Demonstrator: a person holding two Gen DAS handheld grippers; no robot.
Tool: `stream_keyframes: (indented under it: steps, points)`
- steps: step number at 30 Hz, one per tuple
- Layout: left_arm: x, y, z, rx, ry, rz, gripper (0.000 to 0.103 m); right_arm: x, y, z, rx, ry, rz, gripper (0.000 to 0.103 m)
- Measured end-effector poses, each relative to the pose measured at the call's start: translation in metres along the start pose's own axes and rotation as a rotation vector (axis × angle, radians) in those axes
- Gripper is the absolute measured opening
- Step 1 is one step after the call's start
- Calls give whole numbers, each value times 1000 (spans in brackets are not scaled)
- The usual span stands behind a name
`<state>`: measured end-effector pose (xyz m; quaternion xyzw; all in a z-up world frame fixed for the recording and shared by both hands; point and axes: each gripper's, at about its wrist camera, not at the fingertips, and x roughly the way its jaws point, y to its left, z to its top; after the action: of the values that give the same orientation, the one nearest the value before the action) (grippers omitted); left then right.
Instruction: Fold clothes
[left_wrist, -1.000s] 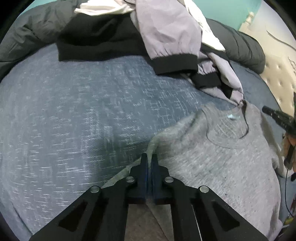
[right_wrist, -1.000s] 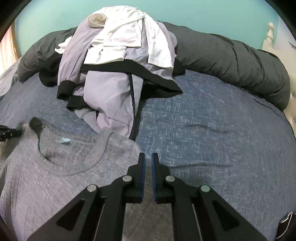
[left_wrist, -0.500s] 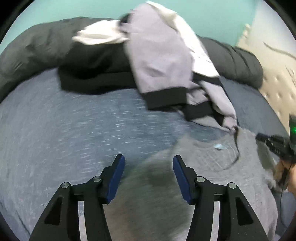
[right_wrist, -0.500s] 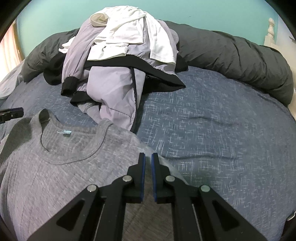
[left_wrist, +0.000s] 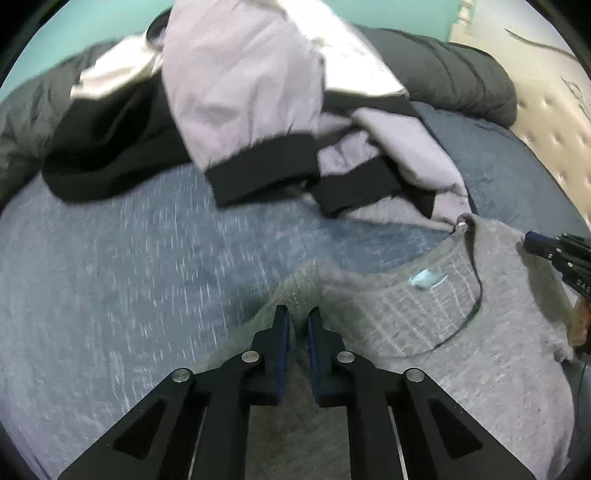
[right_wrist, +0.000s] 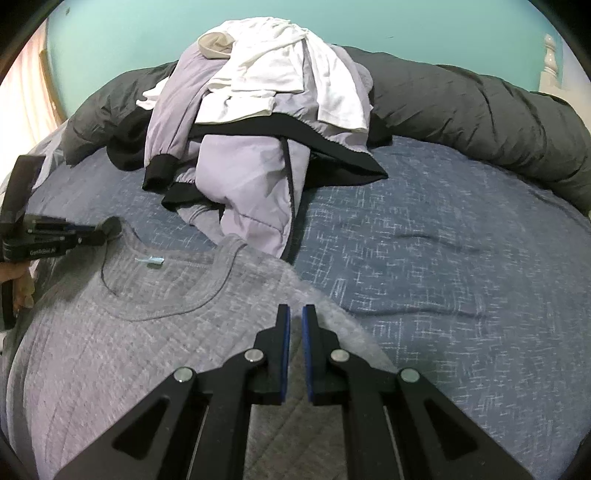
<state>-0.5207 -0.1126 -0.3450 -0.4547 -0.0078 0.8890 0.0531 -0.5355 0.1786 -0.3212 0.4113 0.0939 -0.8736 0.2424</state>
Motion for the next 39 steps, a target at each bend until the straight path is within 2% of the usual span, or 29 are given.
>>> stream_keyframes:
  steps: [3, 7, 11, 12, 15, 21, 29, 35, 39]
  points:
    - [-11, -4, 12, 3, -62, 2, 11, 2, -2, -2, 13, -3, 4, 6]
    - [0, -9, 21, -13, -34, 24, 14, 3, -3, -5, 22, 2, 5, 6]
    - [12, 3, 20, -81, 22, 27, 19, 2, -3, -5, 22, 6, 9, 6]
    - [11, 7, 20, -99, 18, 20, 25, 1, -2, -5, 19, 5, 11, 6]
    - [-2, 19, 16, -114, -1, 20, 36, -2, -3, -5, 17, 2, 12, 6]
    - [-26, 44, 4, -122, -16, 37, 37, -13, -10, -6, 46, -1, -10, 6]
    - [-40, 80, -49, -61, 90, 116, 37, -35, -20, -14, 74, 5, -32, 6]
    - [-73, 103, -98, -143, 95, 104, 37, -65, -23, -39, 111, 25, -4, 6]
    - [-108, 95, -132, -149, 76, 70, 37, -92, -30, -62, 173, 26, 17, 6]
